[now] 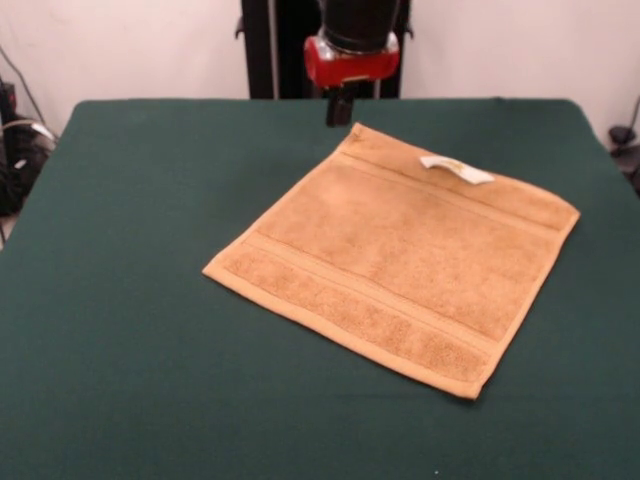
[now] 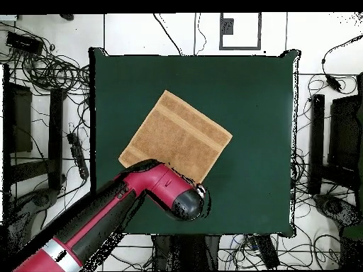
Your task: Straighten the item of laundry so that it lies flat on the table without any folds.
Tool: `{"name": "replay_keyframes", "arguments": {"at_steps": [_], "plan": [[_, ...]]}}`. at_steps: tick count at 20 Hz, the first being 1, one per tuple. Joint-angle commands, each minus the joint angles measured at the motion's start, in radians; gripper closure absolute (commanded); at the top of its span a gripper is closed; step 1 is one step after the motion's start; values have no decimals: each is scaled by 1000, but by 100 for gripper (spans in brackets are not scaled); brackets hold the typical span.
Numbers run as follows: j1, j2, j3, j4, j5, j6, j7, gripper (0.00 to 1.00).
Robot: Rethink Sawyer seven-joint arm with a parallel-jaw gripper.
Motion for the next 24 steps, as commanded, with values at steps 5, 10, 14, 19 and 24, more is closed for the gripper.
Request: {"name": "replay_keyframes", "arguments": {"at_steps": [5, 10, 14, 19, 24], "plan": [[-56, 10, -43, -191, -38, -68, 337, 100], [-84, -27, -47, -194, 38, 20, 278, 100], [-91, -26, -61, -207, 89, 101, 273, 100], [-92, -23, -74, -221, 113, 111, 287, 100], [-108, -33, -69, -226, 132, 109, 258, 100]]}}
